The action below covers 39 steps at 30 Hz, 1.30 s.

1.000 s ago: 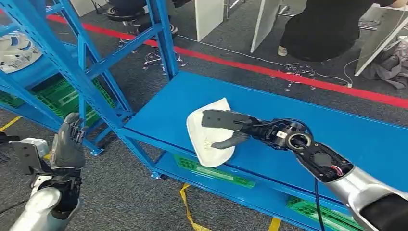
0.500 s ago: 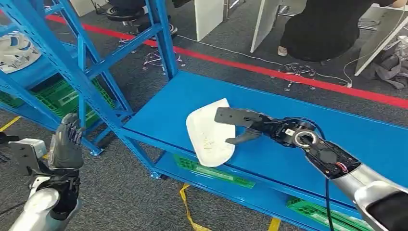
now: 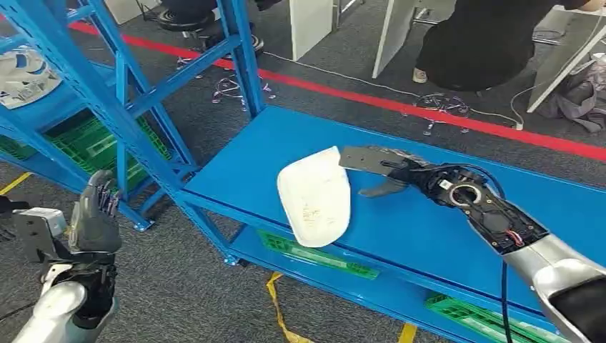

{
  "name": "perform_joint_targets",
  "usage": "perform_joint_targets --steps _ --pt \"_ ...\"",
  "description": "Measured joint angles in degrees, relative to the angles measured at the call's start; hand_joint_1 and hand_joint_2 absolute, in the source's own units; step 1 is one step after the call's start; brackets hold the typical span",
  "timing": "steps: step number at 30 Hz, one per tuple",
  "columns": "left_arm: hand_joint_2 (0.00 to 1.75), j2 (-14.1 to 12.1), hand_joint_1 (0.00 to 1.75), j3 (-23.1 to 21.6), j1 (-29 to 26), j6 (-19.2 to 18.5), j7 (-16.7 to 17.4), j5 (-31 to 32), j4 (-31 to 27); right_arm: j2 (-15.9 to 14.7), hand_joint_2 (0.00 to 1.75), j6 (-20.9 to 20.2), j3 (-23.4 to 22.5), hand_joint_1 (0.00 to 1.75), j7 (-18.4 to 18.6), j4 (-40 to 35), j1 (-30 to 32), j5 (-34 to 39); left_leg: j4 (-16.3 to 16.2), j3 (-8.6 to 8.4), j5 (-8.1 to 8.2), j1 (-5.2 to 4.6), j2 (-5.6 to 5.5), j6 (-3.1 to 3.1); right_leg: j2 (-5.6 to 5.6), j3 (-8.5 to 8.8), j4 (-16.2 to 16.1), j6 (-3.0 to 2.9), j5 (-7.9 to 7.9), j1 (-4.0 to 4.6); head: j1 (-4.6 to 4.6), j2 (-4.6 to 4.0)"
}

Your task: Take the parts from the cabinet and place them on the table.

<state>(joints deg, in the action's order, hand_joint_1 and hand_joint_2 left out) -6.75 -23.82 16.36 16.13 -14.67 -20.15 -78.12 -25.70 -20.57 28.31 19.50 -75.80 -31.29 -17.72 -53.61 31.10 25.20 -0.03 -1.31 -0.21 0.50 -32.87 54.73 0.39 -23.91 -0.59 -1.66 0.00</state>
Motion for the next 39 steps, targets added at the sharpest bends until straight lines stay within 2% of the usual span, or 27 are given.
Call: perform_joint_targets --steps 8,12,17,23,39 --pt "0.0 0.0 0.0 0.0 0.01 -0.04 0.0 0.04 -0.02 0.0 1.75 -0.33 -1.14 0.0 -0.92 2.34 -0.3 -0.63 0.0 0.0 0.0 0.0 -0.01 0.0 0.0 0.01 0.0 0.0 0.0 0.0 0.0 0.0" --pt "0.0 0.02 0.0 0.0 0.16 -0.43 0.0 0.22 -0.02 0.35 1.75 -0.4 -1.82 0.0 -3.65 4.98 -0.56 2.64 0.0 0.01 0.0 0.0 -0.01 0.0 -0.01 0.01 0.0 0.0 0.0 0.0 0.0 0.0" --pt "0.0 0.02 0.0 -0.02 0.69 -0.9 -0.2 0.33 -0.02 1.51 1.75 1.47 -2.8 0.0 -7.48 9.8 -1.22 7.43 0.0 0.02 0.0 0.0 -0.02 0.0 -0.03 0.01 0.0 0.0 0.0 0.0 0.02 0.0" --pt "0.0 0.02 0.0 -0.02 1.08 -0.85 -0.26 0.15 -0.02 2.69 1.75 2.82 -3.54 0.0 -10.89 14.91 -2.28 8.79 0.0 0.02 0.0 0.0 -0.02 0.0 -0.02 0.01 0.0 0.0 0.0 0.0 0.04 0.0" --pt "0.0 0.04 0.0 -0.22 1.08 0.07 -0.42 -0.5 -0.02 4.02 1.75 3.32 -4.68 0.0 -11.54 20.59 -2.8 13.09 0.0 0.02 0.0 0.0 -0.02 0.0 -0.03 0.01 0.0 0.0 0.0 0.0 0.02 0.0"
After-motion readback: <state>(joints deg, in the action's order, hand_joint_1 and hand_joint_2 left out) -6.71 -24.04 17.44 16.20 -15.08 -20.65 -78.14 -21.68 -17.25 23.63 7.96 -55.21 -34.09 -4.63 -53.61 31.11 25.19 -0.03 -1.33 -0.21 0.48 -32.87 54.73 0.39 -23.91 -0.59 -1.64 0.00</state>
